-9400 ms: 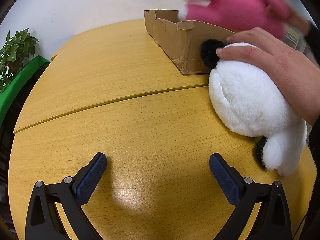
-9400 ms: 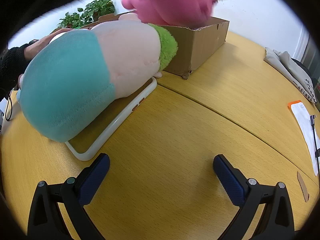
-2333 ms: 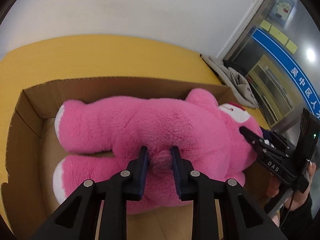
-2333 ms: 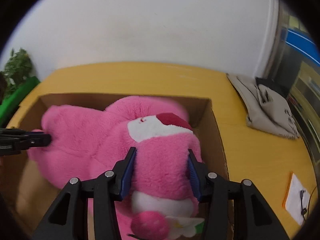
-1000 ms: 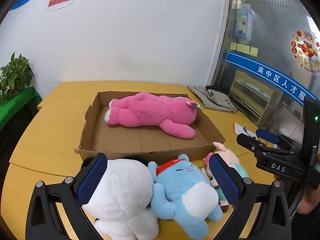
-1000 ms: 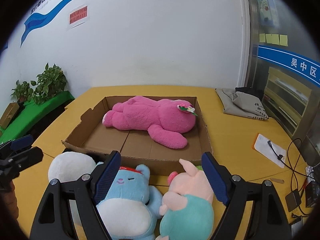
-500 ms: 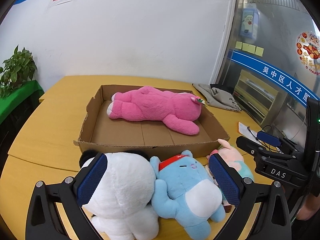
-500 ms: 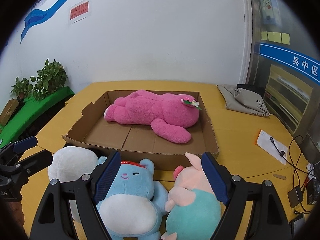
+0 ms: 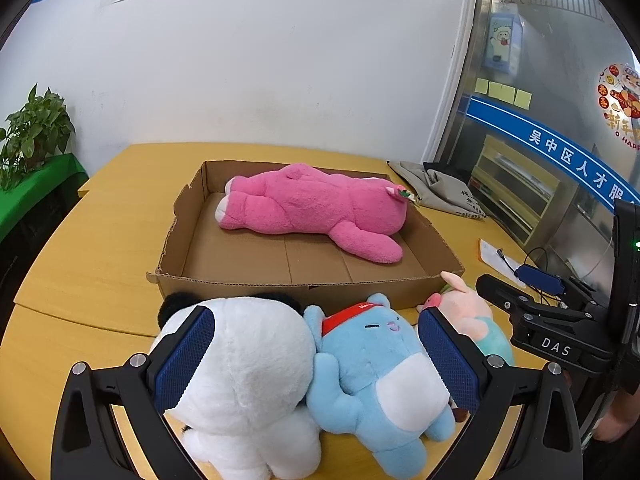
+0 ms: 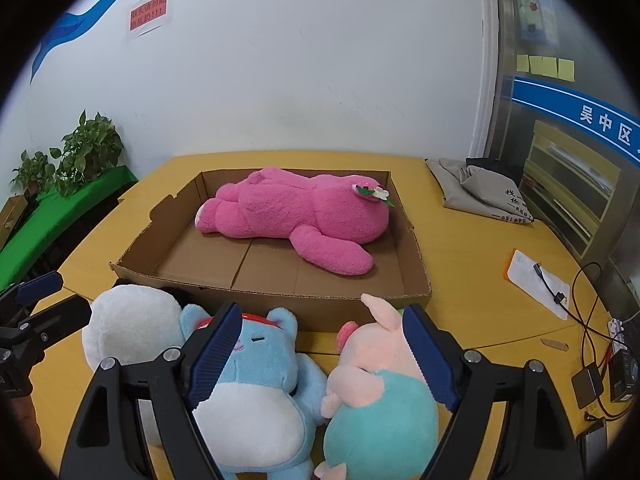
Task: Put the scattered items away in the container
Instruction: 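Close both grippers on the white plush toy from either side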
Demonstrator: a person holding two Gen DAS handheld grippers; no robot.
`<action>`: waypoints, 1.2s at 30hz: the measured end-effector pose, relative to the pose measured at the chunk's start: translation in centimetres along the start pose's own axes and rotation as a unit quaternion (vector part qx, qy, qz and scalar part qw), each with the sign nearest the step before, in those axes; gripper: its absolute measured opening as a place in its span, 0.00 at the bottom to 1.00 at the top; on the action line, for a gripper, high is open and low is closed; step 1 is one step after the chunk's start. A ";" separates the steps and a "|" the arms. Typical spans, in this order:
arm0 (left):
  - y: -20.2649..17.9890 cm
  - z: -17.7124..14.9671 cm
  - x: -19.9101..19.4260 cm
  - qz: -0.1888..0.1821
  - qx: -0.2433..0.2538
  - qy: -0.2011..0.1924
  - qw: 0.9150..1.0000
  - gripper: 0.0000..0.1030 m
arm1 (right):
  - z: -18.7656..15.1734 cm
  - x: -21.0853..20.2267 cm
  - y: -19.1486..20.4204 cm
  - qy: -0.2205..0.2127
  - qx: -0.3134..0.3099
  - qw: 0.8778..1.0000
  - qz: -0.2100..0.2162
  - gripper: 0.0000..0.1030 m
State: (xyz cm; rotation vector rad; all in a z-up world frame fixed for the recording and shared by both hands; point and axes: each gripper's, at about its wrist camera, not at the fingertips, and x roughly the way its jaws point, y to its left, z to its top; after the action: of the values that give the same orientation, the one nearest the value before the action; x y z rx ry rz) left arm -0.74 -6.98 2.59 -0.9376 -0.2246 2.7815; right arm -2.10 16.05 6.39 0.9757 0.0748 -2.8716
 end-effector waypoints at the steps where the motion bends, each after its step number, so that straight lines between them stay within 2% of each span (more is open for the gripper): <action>1: 0.1 -0.1 0.0 0.001 -0.002 0.001 1.000 1.00 | 0.0 0.0 0.0 0.001 -0.001 1.000 0.000 0.80; 6: 0.9 -0.3 0.1 -0.007 -0.015 0.010 1.000 1.00 | -0.3 0.3 -0.1 0.008 0.000 1.000 -0.007 0.80; 9: 1.7 -0.5 0.0 0.001 -0.020 0.011 1.000 1.00 | -0.5 0.5 -0.1 0.010 -0.003 1.000 -0.009 0.80; 13: 3.3 -0.8 0.3 0.007 -0.031 0.023 0.999 1.00 | -0.8 1.0 0.2 0.018 -0.006 1.000 0.005 0.80; 20: 7.0 -1.9 2.1 0.010 -0.048 0.057 0.997 1.00 | -2.2 1.5 4.2 0.030 -0.062 0.993 0.092 0.80; 25: 10.5 -3.2 5.4 -0.001 -0.060 0.101 0.993 1.00 | -3.6 2.9 8.0 0.058 -0.083 0.980 0.173 0.80; 26: 11.5 -3.6 6.2 -0.005 -0.072 0.114 0.991 1.00 | -3.8 3.3 8.7 0.063 -0.084 0.977 0.188 0.80; 29: 13.7 -4.5 7.4 -0.072 -0.120 0.126 0.982 1.00 | -4.7 4.5 11.1 0.078 -0.099 0.968 0.216 0.80; 30: 14.1 -4.6 7.6 -0.081 -0.126 0.129 0.980 1.00 | -5.0 4.7 11.9 0.077 -0.108 0.967 0.219 0.80; 34: 13.9 -4.6 7.9 -0.093 -0.097 0.130 0.982 0.99 | -5.4 5.5 14.8 0.068 -0.150 0.960 0.229 0.80; 36: 14.1 -4.5 8.0 -0.106 -0.098 0.136 0.980 0.95 | -5.5 6.1 15.5 0.072 -0.158 0.959 0.225 0.80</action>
State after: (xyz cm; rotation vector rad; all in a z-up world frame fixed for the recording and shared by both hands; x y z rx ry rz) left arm -6.16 -18.44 -8.53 -1.2466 -0.5293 2.4386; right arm -1.74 0.57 -1.88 0.9839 0.2763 -2.2872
